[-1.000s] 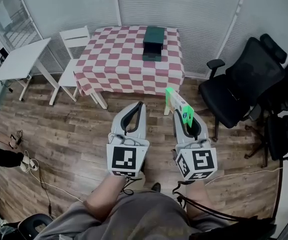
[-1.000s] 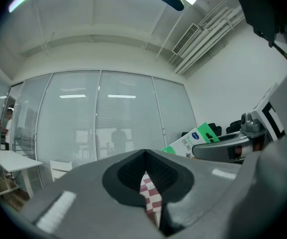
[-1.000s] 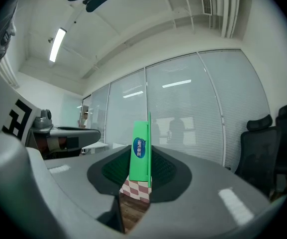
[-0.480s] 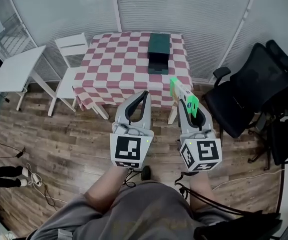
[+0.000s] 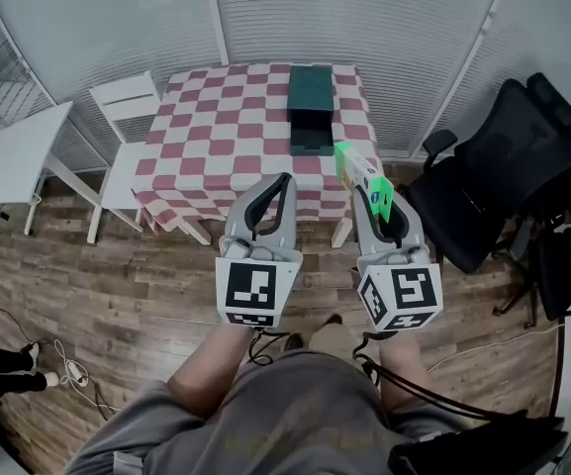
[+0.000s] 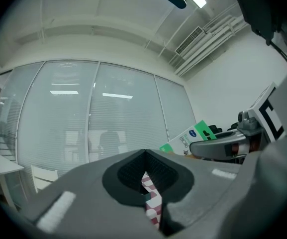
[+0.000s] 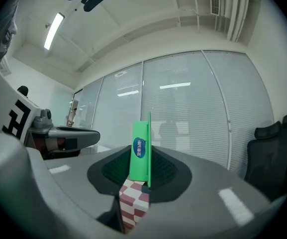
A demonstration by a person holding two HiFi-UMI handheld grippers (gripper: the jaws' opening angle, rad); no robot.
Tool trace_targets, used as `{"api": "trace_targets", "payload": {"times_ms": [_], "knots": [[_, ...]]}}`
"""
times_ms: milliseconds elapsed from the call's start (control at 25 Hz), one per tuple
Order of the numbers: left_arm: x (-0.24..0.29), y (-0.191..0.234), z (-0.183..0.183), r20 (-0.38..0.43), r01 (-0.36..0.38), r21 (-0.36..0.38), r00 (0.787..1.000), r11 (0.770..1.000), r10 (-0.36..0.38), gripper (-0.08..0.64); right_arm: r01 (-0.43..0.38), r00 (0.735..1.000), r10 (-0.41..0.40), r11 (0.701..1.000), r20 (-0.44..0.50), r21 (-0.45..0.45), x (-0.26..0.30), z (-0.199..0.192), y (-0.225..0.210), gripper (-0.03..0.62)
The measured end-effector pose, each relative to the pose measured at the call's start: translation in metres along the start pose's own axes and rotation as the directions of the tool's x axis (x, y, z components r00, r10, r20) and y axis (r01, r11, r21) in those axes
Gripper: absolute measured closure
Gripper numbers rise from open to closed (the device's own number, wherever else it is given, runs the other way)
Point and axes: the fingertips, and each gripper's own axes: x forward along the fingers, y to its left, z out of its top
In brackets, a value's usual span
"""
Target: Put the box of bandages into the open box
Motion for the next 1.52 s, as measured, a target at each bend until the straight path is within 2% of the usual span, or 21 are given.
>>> {"api": "trace_targets", "payload": {"times_ms": [440,680,1080,1520], "knots": [[0.088,0.026,-0.041,-0.078,-0.016,-0.004,0.997,1.0,0.016,0.56,-0.007,0.999,0.01,0.998,-0.049,0.062,0.084,-0.034,-0.054,0.477],[0.148,0.044,-0.046,-0.09,-0.048,0.004,0.995,0.999,0.048,0.56,-0.055,0.996,0.06,0.996,-0.063,0.076,0.14,-0.041,-0.082,0.477],[0.219,0.057,-0.049,-0.094,-0.096,0.023,0.991,0.995,0.097,0.56,-0.136,0.989,0.14,0.987,-0.049,0.082,0.201,-0.039,-0.119,0.477],[0.25,0.079,-0.043,-0.073,-0.157,0.032,0.985,0.987,0.159,0.56,-0.189,0.981,0.19,0.981,-0.035,0.042,0.242,-0.03,-0.14,0.477]]}}
